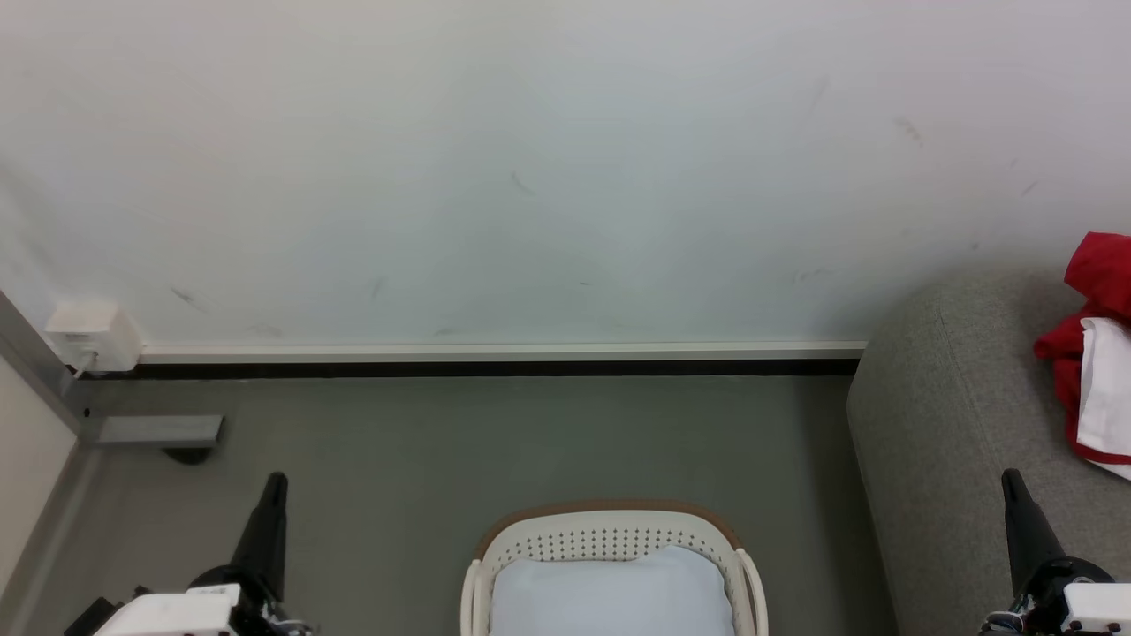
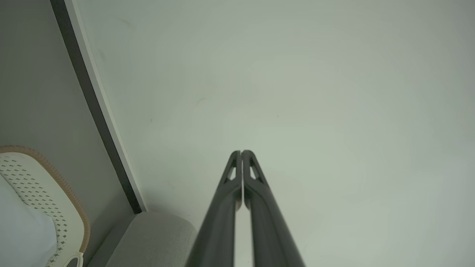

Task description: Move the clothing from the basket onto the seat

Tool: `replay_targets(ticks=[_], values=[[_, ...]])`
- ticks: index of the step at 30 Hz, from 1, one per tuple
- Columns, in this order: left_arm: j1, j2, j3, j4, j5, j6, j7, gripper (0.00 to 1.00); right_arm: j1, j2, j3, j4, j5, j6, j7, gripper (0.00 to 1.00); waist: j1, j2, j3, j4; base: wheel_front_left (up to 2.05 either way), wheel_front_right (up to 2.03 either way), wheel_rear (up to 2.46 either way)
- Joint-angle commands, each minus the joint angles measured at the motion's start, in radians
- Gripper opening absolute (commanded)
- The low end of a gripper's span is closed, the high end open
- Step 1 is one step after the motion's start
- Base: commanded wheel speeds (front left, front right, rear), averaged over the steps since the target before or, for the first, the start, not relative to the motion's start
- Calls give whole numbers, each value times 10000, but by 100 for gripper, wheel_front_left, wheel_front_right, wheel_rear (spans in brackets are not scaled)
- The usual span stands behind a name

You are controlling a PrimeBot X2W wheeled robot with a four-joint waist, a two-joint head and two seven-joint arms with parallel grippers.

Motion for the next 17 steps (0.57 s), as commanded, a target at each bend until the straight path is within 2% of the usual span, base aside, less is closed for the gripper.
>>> replay_targets(ticks=[1,17], values=[[-86,26,11,-32,-140,-40,36,0,-119,-76,-35,-51,11,-22,29,0,0,0,0,0,0,0,0],[-87,26,11,-32,-140,-40,36,0,-119,-77,-35,-51,11,-22,29,0,0,0,0,0,0,0,0]])
